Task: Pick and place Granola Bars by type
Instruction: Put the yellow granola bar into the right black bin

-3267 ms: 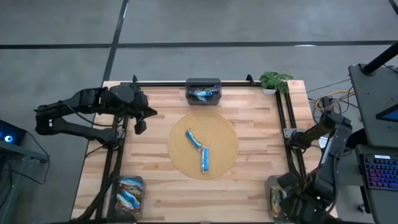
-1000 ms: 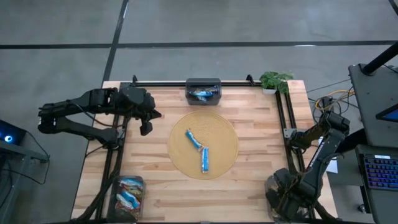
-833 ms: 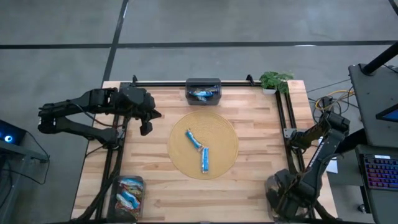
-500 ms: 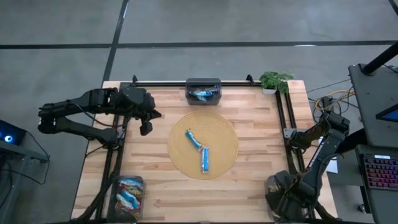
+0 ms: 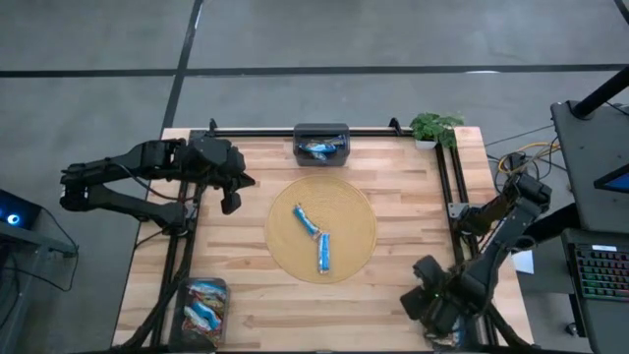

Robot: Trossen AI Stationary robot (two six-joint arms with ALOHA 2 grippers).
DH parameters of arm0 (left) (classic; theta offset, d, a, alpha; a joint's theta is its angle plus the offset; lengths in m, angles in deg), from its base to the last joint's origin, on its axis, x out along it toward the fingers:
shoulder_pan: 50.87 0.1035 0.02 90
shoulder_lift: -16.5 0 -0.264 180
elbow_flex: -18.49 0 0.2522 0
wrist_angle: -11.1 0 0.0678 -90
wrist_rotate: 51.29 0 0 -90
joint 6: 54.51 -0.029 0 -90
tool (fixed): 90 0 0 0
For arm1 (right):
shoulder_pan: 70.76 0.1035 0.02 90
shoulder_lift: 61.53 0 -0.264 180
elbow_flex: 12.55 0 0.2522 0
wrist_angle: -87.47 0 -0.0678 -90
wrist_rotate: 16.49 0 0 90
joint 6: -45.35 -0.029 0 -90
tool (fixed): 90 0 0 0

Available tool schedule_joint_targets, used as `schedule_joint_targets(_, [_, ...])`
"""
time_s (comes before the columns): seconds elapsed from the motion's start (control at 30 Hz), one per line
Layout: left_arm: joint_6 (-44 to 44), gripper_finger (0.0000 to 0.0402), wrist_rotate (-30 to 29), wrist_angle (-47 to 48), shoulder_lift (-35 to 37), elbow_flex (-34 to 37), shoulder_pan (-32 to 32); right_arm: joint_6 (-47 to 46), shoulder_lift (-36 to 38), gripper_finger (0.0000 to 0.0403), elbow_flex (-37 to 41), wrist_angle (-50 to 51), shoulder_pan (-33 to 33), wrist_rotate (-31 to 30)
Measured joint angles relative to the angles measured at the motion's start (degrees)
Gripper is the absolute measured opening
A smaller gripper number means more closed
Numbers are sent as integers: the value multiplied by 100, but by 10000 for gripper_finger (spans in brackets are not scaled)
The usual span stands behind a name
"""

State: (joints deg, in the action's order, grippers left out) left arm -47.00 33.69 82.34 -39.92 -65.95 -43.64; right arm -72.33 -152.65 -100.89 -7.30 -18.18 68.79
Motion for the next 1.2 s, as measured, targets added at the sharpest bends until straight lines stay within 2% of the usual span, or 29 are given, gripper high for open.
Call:
schedule_joint_targets(0.23, [-9,0,0,-1,0,0,-1,2065,114,186,-287,5,-717,-596])
schedule_joint_targets(0.5, [-13,0,-1,-2,2,0,0,4360,176,204,-915,8,-1596,-600])
schedule_joint_targets(0.7, [-15,0,0,-4,9,0,0,6829,183,208,-1683,-1,-2077,-795])
schedule_joint_targets(0.87, [-95,0,-1,-84,9,0,0,8936,183,197,-2283,-3,-2319,-1059])
schedule_joint_targets(0.97, [-171,0,-2,-204,9,0,0,9585,183,188,-2578,5,-2491,-1090])
schedule_joint_targets(1.2, [-299,0,-1,-345,9,-2,0,10371,187,170,-3201,25,-2838,-1094])
